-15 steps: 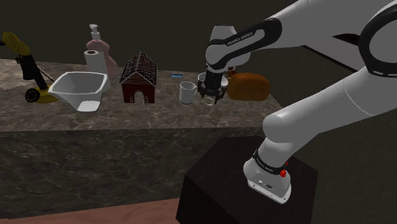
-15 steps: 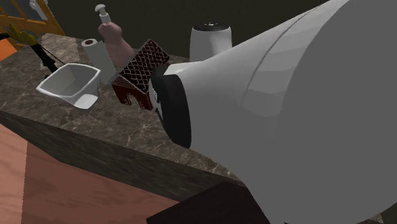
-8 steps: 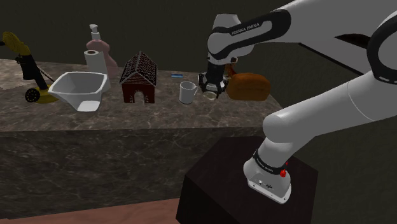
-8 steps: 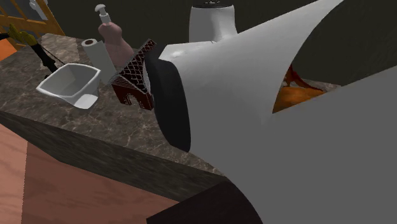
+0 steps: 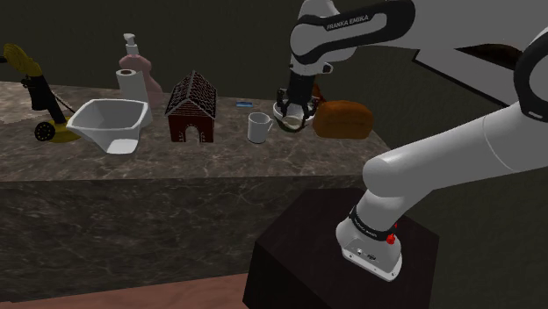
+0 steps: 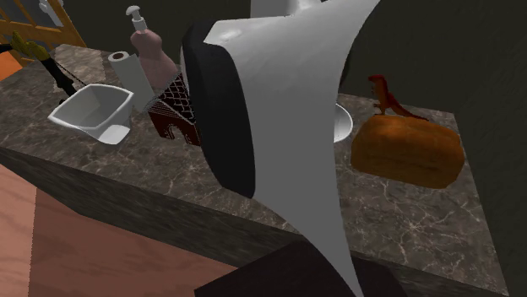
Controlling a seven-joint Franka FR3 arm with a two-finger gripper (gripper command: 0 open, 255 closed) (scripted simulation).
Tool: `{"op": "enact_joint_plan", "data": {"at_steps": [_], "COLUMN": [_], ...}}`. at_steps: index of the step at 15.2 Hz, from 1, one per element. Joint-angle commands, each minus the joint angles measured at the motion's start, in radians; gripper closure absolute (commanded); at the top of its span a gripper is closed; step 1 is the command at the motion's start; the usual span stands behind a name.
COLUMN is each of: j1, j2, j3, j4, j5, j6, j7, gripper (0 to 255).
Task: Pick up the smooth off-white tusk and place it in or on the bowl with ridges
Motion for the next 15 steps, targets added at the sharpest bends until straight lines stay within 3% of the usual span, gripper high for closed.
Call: {"op": "enact_joint_plan", "data": {"at_steps": [1, 7, 15], "j1": [0.001, -0.069, -0.148], "j2": [-0.010, 0.139, 0.390], "j3": [-0.004, -0.047, -0.100], "j4": [0.020, 0.143, 0.391], "j5": [-0.001, -0.073, -0.168], "j6": [-0.030, -0.010, -0.017], "j7": [0.001, -0.059, -0.131], "gripper": [255, 255, 255]}}
